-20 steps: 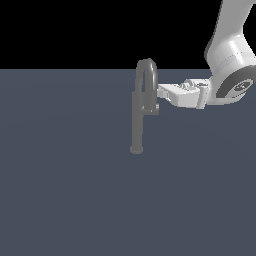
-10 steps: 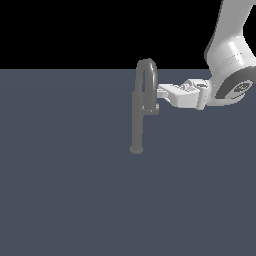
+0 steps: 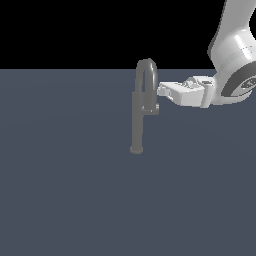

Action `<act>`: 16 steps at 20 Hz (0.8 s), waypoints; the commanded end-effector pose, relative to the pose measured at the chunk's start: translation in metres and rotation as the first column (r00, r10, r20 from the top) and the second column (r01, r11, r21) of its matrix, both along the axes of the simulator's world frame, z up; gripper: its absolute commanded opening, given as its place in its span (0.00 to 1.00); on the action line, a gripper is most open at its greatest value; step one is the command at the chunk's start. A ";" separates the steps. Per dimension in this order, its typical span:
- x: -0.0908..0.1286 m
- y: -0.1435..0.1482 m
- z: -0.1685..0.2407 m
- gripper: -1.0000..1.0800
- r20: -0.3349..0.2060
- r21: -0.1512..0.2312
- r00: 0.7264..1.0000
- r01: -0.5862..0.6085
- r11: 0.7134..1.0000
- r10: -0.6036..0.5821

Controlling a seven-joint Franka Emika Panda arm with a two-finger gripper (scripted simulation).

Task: Turn on the faucet by rotating a designated handle.

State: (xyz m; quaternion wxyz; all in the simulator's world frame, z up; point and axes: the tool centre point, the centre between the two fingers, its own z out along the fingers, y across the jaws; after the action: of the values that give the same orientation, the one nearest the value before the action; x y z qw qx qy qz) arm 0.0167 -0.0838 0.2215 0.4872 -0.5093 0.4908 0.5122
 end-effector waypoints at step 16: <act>-0.038 -0.001 0.001 0.00 0.009 -0.003 1.000 0.002 1.000 -0.002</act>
State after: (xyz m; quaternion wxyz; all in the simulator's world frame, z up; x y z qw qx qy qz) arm -0.0123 -0.0845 0.2282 0.4923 -0.5156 0.4889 0.5028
